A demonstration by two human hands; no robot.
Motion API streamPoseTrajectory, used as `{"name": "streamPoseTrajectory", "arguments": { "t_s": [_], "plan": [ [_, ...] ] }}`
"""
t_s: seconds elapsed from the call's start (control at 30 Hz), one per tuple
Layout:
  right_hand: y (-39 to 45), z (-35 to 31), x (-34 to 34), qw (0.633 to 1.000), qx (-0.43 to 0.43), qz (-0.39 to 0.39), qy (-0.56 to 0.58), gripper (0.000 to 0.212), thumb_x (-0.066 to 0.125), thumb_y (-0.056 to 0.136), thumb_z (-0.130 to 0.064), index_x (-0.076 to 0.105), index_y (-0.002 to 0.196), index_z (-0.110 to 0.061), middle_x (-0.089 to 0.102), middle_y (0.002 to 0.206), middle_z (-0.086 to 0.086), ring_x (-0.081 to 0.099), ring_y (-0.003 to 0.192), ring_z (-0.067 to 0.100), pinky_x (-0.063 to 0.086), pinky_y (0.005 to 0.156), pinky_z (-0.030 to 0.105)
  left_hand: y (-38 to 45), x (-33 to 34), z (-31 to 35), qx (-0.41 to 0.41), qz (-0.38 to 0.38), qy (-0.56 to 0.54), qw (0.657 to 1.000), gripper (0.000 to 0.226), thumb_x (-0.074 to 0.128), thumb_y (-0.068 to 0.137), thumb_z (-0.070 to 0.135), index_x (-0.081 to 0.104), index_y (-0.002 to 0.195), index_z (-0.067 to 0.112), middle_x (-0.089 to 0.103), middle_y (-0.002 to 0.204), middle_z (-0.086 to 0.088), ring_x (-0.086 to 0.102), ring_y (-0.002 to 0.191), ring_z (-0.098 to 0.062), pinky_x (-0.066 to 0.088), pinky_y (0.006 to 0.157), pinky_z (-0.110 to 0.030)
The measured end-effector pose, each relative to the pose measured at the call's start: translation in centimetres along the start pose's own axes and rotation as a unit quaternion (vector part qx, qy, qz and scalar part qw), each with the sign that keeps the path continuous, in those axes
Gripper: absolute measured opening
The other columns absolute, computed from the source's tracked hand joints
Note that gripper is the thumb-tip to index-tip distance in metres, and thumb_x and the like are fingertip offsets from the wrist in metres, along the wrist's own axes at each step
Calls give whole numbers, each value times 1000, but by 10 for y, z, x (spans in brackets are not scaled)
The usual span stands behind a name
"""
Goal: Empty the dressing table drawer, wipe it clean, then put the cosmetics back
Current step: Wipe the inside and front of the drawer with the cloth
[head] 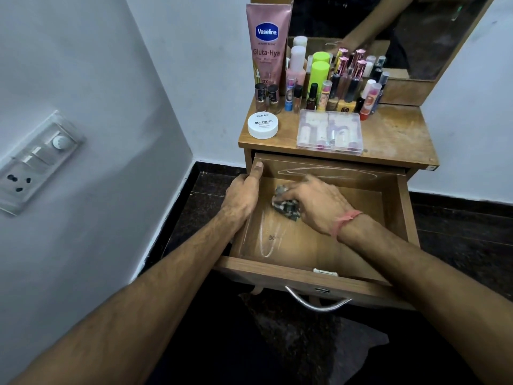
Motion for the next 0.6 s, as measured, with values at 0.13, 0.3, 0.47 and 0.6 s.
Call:
{"name": "streamPoseTrajectory", "arguments": {
  "t_s": [0.13,0.3,0.47,0.6],
  "plan": [
    [9,-15,1,999,10,1,34,75,70,91,3,61,145,-47,60,153,-6,52,127,21,56,97,41,1,-1,0,-4,-1,5,1000,81,38,109,78,59,158,17,62,160,-11,59,145,-33,41,123,-49],
    [-17,-25,-2,988,-101,-98,67,69,69,91,0,67,138,-51,56,154,-15,48,133,15,50,103,37,-2,1,0,-4,4,15,1000,81,36,110,77,57,160,16,60,162,-10,57,148,-33,38,126,-50],
    [-1,-26,-2,999,-34,-19,32,64,63,99,-2,62,146,-45,57,156,-16,49,111,19,53,93,38,0,-1,1,-5,9,6,1000,80,40,109,77,59,159,16,61,160,-11,58,145,-33,40,123,-47],
    [-19,-46,7,989,-120,-84,31,68,61,96,1,63,146,-45,60,153,-16,48,109,18,51,84,34,-2,0,2,-1,4,14,1000,80,37,111,75,58,159,14,60,161,-12,58,145,-33,40,120,-45]
  ]
}}
Point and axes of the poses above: each hand's wrist, its own y-axis towards the middle knuckle, its own x-axis out of the palm, z = x × y, the point moved 4 cm from there along y, towards the middle knuckle
